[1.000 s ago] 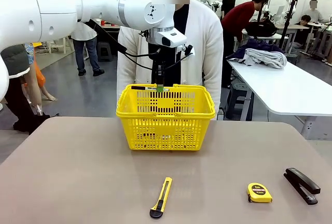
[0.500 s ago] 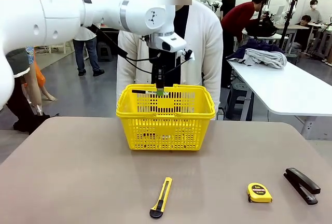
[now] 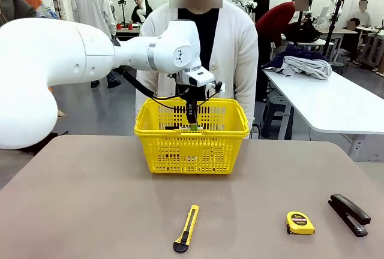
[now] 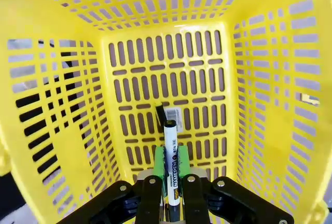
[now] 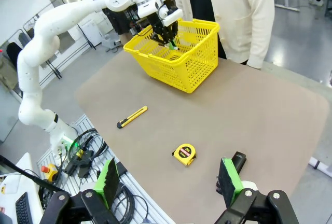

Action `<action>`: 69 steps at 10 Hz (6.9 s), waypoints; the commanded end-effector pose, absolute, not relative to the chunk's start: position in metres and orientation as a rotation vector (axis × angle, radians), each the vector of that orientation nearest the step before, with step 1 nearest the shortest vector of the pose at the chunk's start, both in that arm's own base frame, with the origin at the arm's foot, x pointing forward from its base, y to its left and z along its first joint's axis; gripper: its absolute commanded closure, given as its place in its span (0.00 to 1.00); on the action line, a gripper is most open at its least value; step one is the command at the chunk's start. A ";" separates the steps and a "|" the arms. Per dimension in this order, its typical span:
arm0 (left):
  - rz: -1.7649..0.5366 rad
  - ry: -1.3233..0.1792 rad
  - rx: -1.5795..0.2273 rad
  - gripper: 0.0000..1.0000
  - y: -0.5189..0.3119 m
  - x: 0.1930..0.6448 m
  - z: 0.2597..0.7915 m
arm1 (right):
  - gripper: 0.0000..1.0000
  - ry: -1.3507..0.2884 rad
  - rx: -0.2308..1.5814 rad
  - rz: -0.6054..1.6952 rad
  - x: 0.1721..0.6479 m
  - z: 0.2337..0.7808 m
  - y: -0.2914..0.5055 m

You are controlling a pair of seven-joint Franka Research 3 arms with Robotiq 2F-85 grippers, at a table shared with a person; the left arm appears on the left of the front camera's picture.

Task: Place the items the person wants into the basket.
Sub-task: Pick up the item the person points to and place it in the Market Basket.

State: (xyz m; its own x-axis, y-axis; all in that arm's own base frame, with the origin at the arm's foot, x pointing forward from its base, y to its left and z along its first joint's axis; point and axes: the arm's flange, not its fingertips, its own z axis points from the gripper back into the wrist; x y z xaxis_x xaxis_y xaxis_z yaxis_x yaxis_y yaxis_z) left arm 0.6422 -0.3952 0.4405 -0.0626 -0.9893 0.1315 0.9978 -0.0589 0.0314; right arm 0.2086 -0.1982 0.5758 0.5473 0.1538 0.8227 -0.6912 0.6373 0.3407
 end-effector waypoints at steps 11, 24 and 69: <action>-1.605 -0.037 -0.148 0.26 -0.408 0.681 0.415 | 0.00 -0.876 0.736 0.566 0.211 0.577 -0.198; -1.561 -0.049 -0.041 0.00 -0.393 0.599 0.502 | 0.00 -0.876 0.736 0.566 0.211 0.577 -0.198; -1.160 -0.868 -0.662 0.00 0.103 0.332 0.526 | 0.00 -0.876 0.736 0.566 0.211 0.577 -0.198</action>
